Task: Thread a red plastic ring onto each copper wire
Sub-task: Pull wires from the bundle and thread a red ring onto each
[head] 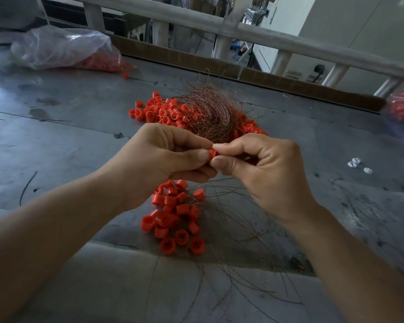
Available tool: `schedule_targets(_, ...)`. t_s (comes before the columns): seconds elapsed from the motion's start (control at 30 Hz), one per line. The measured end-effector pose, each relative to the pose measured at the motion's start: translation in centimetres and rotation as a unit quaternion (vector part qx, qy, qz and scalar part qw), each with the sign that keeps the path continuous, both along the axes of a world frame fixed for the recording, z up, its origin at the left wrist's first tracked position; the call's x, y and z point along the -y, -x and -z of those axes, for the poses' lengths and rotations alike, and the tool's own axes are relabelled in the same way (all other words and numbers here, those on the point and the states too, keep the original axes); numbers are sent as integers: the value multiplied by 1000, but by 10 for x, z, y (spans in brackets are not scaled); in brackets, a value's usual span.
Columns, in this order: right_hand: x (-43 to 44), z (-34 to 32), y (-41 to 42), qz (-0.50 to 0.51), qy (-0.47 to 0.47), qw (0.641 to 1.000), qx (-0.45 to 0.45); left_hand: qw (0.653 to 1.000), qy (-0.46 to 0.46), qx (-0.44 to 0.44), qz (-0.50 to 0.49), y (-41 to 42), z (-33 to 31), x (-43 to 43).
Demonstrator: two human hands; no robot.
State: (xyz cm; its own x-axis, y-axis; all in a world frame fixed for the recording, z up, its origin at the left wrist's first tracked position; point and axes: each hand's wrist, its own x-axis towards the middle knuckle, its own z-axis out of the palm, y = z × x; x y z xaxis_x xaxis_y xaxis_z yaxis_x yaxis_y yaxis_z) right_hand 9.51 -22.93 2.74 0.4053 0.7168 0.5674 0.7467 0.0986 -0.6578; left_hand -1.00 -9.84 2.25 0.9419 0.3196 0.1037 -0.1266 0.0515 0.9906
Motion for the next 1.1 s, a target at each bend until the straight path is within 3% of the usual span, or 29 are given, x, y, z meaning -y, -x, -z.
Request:
schedule_targets(0.27, 4, -7, -3, -81, 87, 989, -86, 994, -6, -44, 96, 4, -1, -8)
schedule_targets(0.43, 4, -10, -2, -110, 149, 982, -28, 992, 15, -50, 117, 4, -1, -10)
schedule_targets(0.57, 4, -10, -1, -85, 146, 985, 35, 990, 24, -23, 138, 5, -3, -8)
schedule_targets(0.67, 4, -9, 2, -69, 149, 984, 68, 991, -53, -7, 125, 7, -4, -3)
schedule_targets(0.8, 2, -9, 6, -58, 155, 983, 79, 992, -75, 8, 100, 4, -2, 1)
schedule_targets(1.1, 5, -11, 10, -59, 146, 987, 40, 993, -27, 36, 108, 9, -4, 4)
